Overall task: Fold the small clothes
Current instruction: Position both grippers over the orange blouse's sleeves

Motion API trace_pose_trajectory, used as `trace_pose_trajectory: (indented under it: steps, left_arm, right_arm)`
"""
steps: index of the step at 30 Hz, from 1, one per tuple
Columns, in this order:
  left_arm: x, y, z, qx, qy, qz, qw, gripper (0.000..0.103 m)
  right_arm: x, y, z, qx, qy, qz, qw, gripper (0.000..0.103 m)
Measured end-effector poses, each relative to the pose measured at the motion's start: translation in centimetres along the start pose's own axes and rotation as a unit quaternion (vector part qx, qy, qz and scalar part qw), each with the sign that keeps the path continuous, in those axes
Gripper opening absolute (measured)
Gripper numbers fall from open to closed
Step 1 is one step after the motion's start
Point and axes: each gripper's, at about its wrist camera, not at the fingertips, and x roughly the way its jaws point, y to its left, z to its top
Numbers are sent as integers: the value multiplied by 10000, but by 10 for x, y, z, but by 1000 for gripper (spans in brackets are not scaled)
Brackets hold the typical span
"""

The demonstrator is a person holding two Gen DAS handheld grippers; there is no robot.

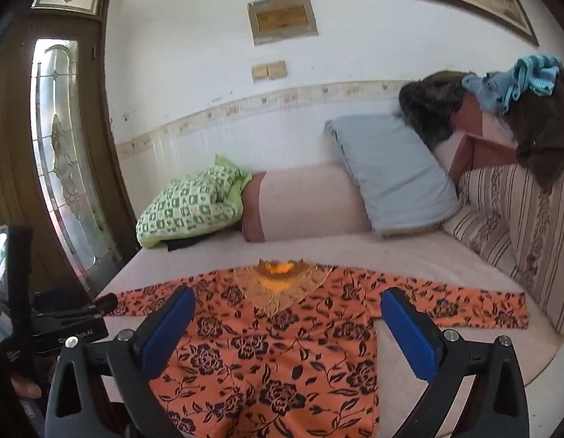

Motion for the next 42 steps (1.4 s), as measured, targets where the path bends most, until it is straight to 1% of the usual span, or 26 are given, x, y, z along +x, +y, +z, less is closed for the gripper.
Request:
trace_pose_trajectory:
  steps: [3,6,11,20,42]
  left_arm:
    - [0,2,-3,-18,1,21,10000,103]
    - [2,6,-2,-86,30,19,10000,103]
    - [7,10,-3,-129,60,65,9999,103]
    - [16,10,-4,-141,119,104,9998,103]
    - [22,5,-3,-70,181,133,9997,103]
  right_arm:
    - [18,5,-4,-15,400,-204,9990,103]
    - [28,10,-1,38,560,-355,9978,103]
    - [40,17,1,39,769,-383,9963,103]
    - [53,29,1,-41,866,-381,9955,103]
    - [70,13,-5,228,918,-356,9949,103]
